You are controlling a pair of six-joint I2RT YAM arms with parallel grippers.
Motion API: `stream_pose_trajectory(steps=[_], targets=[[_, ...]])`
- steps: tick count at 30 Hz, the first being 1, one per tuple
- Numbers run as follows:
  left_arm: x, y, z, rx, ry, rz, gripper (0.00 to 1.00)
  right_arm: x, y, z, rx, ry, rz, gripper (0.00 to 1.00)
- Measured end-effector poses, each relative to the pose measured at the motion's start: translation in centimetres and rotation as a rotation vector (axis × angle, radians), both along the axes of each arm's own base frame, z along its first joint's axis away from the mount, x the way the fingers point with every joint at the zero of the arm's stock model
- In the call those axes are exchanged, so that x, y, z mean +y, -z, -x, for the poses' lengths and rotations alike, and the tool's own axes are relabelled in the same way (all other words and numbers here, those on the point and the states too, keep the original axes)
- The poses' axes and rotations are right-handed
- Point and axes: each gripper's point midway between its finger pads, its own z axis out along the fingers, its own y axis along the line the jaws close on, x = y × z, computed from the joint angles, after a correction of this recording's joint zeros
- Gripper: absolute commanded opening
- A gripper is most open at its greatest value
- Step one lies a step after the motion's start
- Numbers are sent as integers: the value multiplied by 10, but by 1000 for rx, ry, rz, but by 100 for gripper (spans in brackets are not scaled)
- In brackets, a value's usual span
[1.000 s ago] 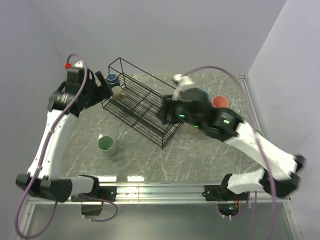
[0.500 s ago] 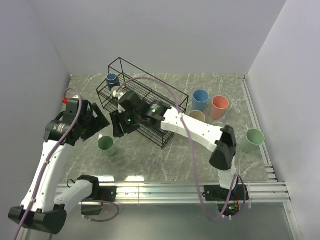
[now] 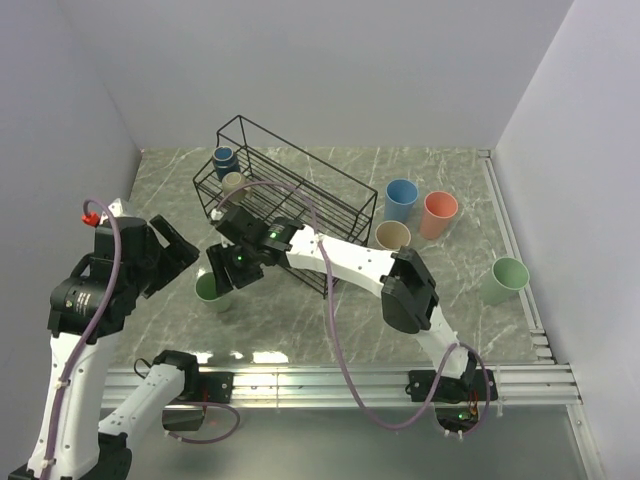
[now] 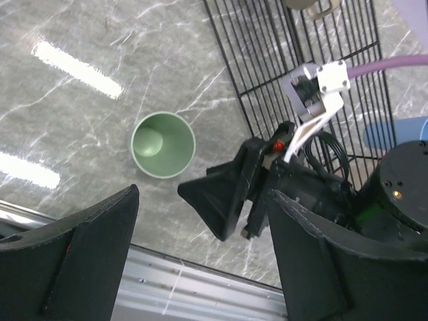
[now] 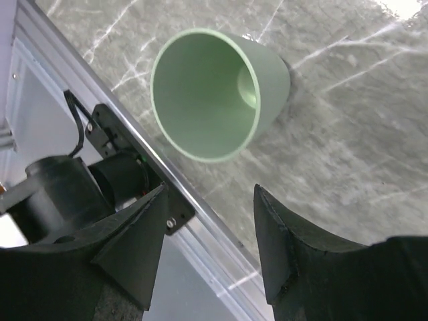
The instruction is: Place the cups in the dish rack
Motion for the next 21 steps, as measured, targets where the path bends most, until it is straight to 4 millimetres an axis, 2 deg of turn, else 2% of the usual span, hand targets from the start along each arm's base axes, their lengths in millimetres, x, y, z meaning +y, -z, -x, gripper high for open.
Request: stream_pose_trajectory(steps=[8,13,16,21], targets=[[2,5,12,32,-4,0,82,22,12,-11,10,64,-9,58],[4,5,21,48,-5,-4,82,25,26,-34,-82,151,67,55],[4,-1,22,33,-4,-1,82,24,30,-39,-130,177,101,50],[4,-6,25,18,-1,2,82,19,37,-35,-162,186,151,27]])
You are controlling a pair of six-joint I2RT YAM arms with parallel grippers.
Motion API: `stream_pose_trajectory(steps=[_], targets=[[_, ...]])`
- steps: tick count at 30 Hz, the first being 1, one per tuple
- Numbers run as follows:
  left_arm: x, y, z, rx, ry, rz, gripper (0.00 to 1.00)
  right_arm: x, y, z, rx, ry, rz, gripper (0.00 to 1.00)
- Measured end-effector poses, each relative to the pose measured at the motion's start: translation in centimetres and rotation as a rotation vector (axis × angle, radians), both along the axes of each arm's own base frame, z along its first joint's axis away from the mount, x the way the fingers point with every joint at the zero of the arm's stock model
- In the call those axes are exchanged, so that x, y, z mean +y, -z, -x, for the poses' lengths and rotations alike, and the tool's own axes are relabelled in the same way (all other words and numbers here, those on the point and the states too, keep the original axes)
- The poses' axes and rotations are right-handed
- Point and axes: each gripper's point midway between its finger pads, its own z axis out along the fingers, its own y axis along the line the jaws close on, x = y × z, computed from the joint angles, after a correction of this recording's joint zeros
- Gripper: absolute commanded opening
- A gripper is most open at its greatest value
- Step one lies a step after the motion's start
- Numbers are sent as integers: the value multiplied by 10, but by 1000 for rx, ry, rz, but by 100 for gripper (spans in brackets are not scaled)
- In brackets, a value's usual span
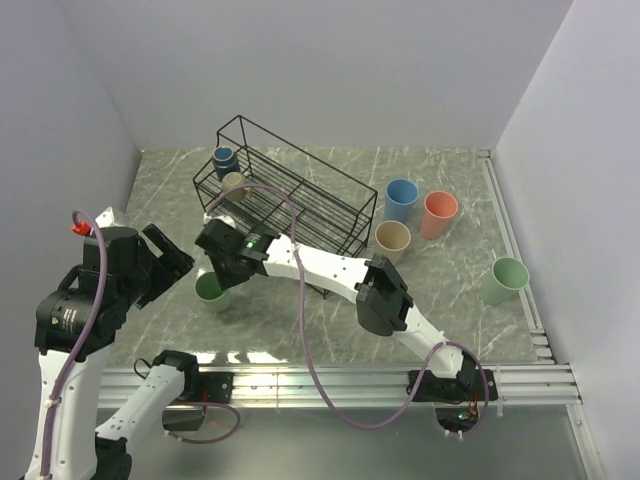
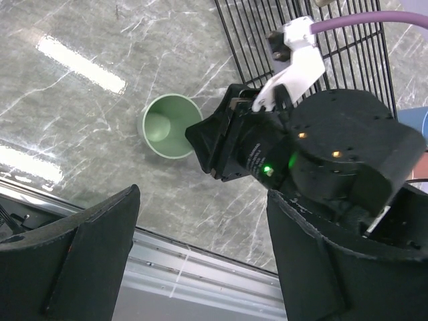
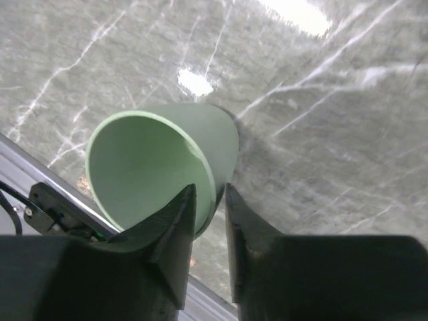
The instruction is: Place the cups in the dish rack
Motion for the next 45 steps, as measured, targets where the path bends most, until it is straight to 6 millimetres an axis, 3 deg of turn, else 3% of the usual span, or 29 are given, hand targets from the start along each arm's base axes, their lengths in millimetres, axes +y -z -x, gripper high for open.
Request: stream_pose_trajectory(steps=[4,5,6,13,16,20,23,26,28,31,33,35,38,42,45], targets=[[-1,0,2,7,9,-2,85,-1,5,3,-2,-5,20,16],[-1,0,2,8,10,-1,85,-2,6,4,-2,-7,24,6],[-1,-1,1,7,12,0,85,-3,8,4,-1,-11,31,2],[-12,-9,1,-8,63,37,86,-6,10,3,2,-16,35,0],[-17,-41,-3,-83,82,61,89,-11,-2,-1,2,-7,17,0],[-24,-101,-10,-247,118,99,96,-33,-60,-18,-18,29,-86,0],[-39,-133,-16,-349,178,159,99,-60,-142,-40,-74,73,-249,0],[-68,-165,-27,-485,289,302,99,-94,-225,-58,-144,118,-448,0],[-86,-177,-31,-555,359,400,99,-129,-267,-63,-167,150,-572,0],[-113,-182,-41,-615,452,588,98,-176,-301,-68,-199,201,-697,0],[-128,-178,-53,-639,500,744,97,-191,-307,-64,-203,200,-736,0],[-137,-163,-66,-624,509,895,98,-191,-304,-55,-182,170,-754,0],[-146,-136,-79,-537,507,1045,99,-195,-283,-56,-157,187,-745,0],[-153,-143,-82,-514,561,1090,98,-194,-255,-55,-81,205,-744,0],[-155,-156,-78,-529,595,1049,96,-187,-252,-44,-31,170,-754,0]])
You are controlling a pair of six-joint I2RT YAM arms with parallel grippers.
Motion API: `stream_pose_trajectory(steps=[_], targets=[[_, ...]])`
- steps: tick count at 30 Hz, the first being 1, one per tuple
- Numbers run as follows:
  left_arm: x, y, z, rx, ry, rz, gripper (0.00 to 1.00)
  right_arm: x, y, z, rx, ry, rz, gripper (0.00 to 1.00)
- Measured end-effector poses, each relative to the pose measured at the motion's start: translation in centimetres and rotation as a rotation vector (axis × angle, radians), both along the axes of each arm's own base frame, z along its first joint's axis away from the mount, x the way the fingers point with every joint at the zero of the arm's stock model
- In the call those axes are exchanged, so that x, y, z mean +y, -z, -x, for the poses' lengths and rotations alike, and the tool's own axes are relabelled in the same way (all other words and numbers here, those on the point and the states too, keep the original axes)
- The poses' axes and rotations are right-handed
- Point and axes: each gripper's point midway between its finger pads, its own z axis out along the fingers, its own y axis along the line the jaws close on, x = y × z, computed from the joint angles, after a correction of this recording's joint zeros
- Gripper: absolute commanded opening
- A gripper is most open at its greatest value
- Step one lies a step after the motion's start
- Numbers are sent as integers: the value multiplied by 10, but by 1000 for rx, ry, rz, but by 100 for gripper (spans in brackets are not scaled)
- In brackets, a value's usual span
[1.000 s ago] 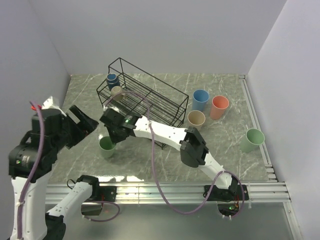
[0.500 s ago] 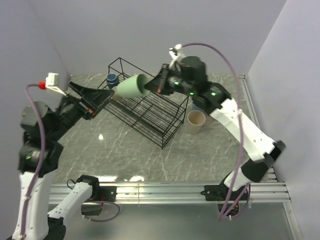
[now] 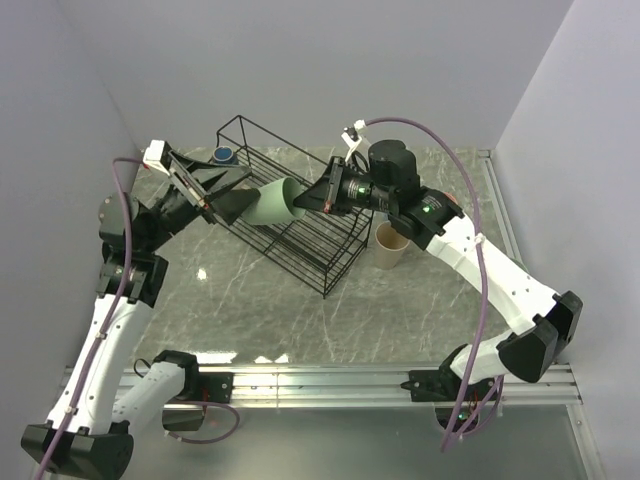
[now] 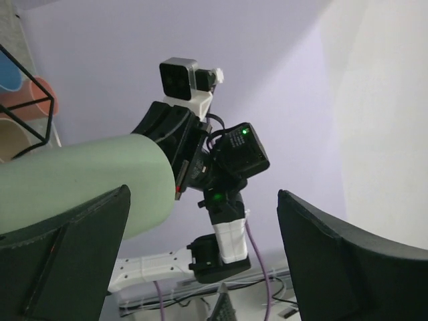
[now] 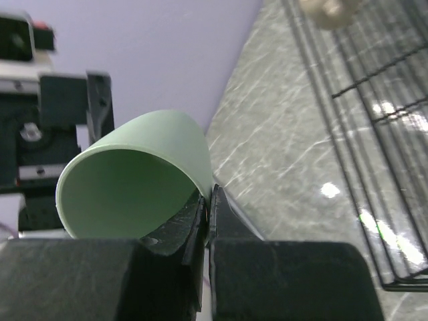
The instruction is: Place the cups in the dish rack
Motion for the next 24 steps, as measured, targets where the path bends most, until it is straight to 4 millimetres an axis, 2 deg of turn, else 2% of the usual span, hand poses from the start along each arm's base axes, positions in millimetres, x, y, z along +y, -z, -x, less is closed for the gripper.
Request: stream_pose_trajectory(steps=[3,7,11,17,22,24], targets=[[0,-10,3,-35,-10,-47,96,1,-10,6,-19,-16,-9,0],[2,-8,8,-48,-20,-79,98,-8,-22,4,-59,7,-6,0],[1,10,12,-15,-12,-99,100,-21,-31,-6,-84,55,-10,0],[0,29,4,42,-9,-139,99,-37,-50,-20,-122,92,-35,0],[-4,40,-10,52,6,-123,99,-32,-54,-15,-116,52,-78,0],[-6,48,-14,63,14,-101,99,-29,-49,-12,-96,32,-100,0]])
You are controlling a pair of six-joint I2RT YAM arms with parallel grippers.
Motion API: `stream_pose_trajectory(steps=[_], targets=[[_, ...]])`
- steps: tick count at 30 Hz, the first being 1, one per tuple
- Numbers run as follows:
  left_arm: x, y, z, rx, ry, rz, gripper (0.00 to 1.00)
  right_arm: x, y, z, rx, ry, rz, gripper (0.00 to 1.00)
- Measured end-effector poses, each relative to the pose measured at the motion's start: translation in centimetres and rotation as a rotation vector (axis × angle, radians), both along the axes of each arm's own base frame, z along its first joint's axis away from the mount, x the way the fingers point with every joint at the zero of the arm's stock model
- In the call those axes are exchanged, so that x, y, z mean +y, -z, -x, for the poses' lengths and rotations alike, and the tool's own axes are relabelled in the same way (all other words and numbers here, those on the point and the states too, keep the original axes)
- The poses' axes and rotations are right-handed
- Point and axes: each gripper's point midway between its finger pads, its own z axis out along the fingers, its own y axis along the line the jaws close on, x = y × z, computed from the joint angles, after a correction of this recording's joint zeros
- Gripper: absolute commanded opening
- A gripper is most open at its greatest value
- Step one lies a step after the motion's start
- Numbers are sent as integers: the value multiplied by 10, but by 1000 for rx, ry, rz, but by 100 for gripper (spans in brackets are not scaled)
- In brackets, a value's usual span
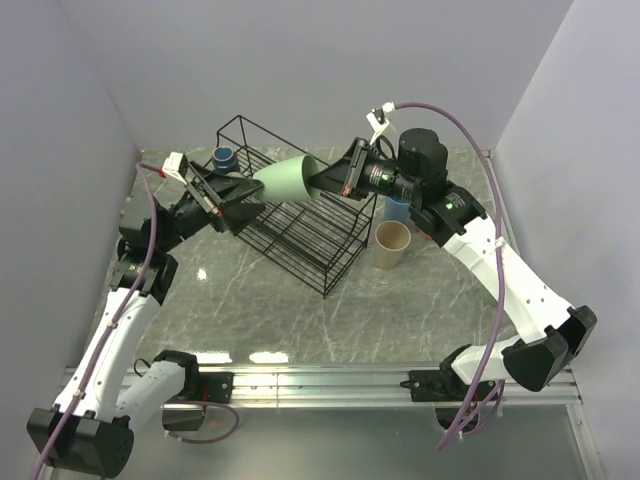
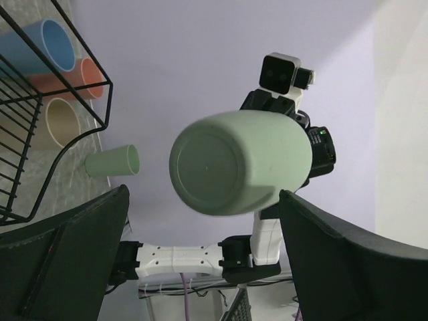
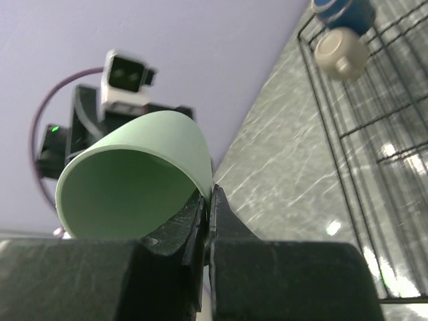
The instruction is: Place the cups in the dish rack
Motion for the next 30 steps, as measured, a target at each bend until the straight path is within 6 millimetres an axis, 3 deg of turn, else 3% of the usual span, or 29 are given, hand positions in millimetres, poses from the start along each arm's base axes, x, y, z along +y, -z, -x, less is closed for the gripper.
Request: stream_pose_trajectory(steps=[4,11,15,18,20,22,24,25,27,30], targets=[[-8,4,-7,4,25,31,100,5,13,4,47,-29,-20,0],[-17,-22,-4,-99,69,100,91,11,12,7,67,-63,-79,0],[-19,-27,-4,-123,78,111,76,12,5,7,60,-65,-112,0],[-20,-30,-2,-142,82,113,71,13,1,8,57,-71,-129,0],[-20,-32,-2,-152,81,117,61,14,-1,8,53,-75,-142,0],[-19,-33,-2,-156,79,119,44,14,-2,7,55,-76,-151,0],[-19,-33,-2,-159,76,120,32,15,-2,7,58,-76,-155,0],[-19,-33,-2,-160,75,118,29,15,-2,7,59,-75,-155,9],[-19,-32,-3,-154,74,112,26,14,-1,6,64,-70,-152,39],[-22,-31,-2,-154,84,69,19,13,9,1,76,-43,-113,51]])
